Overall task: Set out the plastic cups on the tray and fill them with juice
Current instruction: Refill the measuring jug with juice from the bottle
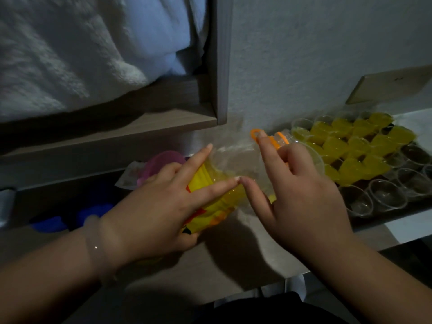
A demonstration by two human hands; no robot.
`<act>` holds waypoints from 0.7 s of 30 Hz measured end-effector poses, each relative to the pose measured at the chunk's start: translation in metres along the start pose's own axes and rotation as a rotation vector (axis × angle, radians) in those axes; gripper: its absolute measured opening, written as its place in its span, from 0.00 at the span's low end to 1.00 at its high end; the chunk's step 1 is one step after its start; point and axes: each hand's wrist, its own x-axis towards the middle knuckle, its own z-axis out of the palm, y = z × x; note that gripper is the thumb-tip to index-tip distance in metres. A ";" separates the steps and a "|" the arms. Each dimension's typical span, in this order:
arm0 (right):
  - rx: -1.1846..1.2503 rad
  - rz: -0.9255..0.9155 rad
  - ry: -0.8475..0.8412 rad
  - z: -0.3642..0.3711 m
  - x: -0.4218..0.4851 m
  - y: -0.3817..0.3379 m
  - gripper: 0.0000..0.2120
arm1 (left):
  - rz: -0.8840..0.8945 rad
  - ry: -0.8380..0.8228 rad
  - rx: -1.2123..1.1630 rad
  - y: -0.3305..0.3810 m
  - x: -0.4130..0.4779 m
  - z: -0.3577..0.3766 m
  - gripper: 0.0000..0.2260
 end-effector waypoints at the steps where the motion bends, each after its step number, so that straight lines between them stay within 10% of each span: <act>1: -0.007 -0.004 -0.016 -0.001 0.001 0.000 0.29 | 0.000 -0.002 0.011 0.001 0.000 -0.001 0.48; 21: -0.006 0.036 -0.326 -0.007 -0.003 0.014 0.49 | 0.019 -0.275 -0.020 0.005 0.017 -0.034 0.49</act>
